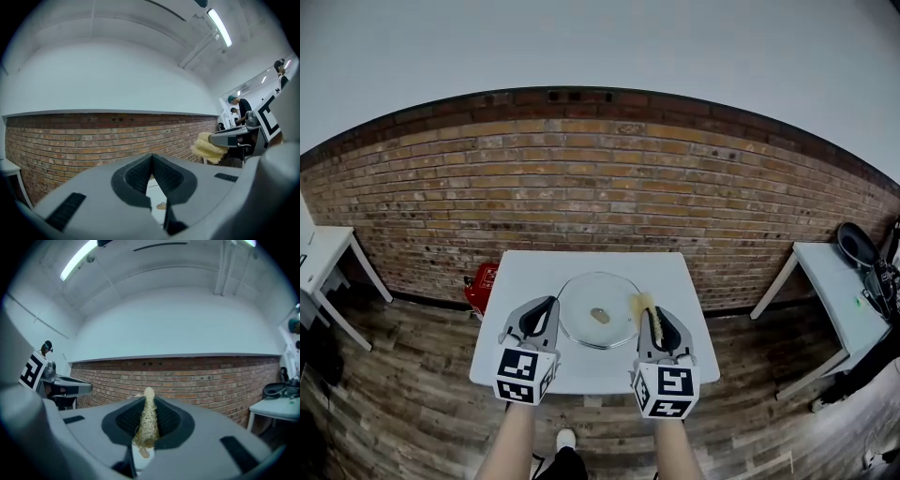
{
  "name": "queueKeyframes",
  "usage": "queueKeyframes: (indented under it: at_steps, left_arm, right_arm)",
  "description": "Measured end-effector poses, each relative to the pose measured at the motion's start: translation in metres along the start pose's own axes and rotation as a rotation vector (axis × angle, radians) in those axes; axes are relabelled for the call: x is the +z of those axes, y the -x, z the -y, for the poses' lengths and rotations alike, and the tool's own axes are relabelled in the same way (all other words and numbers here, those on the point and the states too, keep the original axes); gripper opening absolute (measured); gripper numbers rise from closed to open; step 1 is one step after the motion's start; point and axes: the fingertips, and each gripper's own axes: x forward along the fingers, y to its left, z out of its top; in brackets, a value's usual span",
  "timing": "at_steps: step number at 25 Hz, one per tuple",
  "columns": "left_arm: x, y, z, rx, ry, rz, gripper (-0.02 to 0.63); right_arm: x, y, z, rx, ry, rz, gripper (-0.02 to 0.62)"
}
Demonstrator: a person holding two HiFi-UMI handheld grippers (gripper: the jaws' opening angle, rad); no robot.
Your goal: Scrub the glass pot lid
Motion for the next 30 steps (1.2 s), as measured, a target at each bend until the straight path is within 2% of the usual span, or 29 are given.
queueKeyframes:
  at_steps: [6, 14, 24, 30]
  left_arm:
    - [-0.003, -0.061, -0.052, -0.023, -0.004, -0.006, 0.011]
    - [-0.015, -0.128, -0.096, -0.073, 0.0, -0.018, 0.011]
    - [-0.026, -0.162, -0.101, -0.089, 0.003, -0.039, 0.011]
    - [-0.023, -0.17, -0.098, -0.056, -0.001, -0.05, 0.011]
  right_arm:
    - [0.002, -0.079, -0.01, -0.012, -0.007, -0.004, 0.058]
    - [0.0, -0.155, -0.012, -0.046, -0.002, -0.016, 0.058]
    - [-0.011, -0.185, 0.003, -0.05, 0.001, -0.042, 0.058]
    - [-0.01, -0.193, 0.014, -0.018, 0.003, -0.044, 0.058]
